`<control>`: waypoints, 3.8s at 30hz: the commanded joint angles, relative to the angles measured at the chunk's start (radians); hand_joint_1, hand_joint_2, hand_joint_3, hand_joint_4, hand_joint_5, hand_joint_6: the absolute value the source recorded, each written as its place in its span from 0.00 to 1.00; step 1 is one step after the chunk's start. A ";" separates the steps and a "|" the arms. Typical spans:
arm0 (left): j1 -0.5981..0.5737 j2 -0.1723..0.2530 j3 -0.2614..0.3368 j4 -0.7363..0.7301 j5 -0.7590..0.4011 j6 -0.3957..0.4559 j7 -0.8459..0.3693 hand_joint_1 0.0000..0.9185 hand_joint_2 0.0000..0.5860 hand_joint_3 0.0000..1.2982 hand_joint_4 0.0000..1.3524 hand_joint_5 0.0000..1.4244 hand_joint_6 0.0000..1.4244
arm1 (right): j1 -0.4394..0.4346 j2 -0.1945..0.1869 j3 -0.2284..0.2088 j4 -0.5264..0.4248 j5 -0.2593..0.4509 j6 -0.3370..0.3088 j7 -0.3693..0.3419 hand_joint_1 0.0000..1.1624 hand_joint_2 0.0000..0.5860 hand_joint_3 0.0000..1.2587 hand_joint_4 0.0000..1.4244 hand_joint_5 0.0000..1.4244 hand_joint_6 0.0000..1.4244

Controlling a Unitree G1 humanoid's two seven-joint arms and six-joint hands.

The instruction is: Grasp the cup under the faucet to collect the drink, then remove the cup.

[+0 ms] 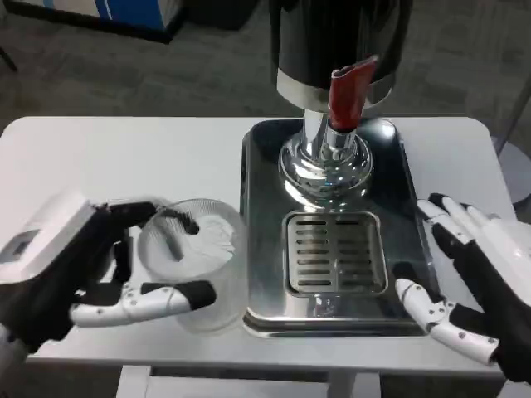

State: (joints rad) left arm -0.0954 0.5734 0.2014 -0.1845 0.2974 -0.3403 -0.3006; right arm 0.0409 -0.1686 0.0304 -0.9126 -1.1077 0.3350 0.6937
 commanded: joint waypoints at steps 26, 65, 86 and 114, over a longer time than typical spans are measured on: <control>-0.483 -0.105 -0.346 0.459 0.213 -0.053 0.180 0.68 0.15 0.71 0.75 0.80 0.98 | 0.142 -0.029 -0.196 -0.060 0.124 -0.021 -0.088 0.15 0.84 0.05 0.00 0.00 0.00; -0.507 -0.083 -0.382 0.382 0.313 0.003 0.247 0.06 0.07 0.10 0.11 0.25 0.34 | 0.184 -0.083 -0.257 -0.057 0.238 -0.007 -0.123 0.17 0.86 0.10 0.00 0.00 0.00; -0.255 0.000 -0.074 0.047 0.093 0.017 0.227 0.09 0.13 0.65 0.33 0.42 0.41 | 0.162 -0.085 -0.237 -0.057 0.229 0.014 -0.117 0.17 0.86 0.10 0.00 0.00 0.00; -0.272 -0.012 -0.006 -0.049 -0.239 0.066 0.064 0.02 0.28 0.29 0.26 0.35 0.36 | 0.203 -0.081 -0.247 -0.085 0.253 0.018 -0.125 0.18 0.86 0.09 0.00 0.00 0.00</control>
State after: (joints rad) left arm -0.3398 0.5641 0.2098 -0.2431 0.1120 -0.2879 -0.1992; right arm 0.2310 -0.2498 -0.2102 -0.9859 -0.8652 0.3540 0.5814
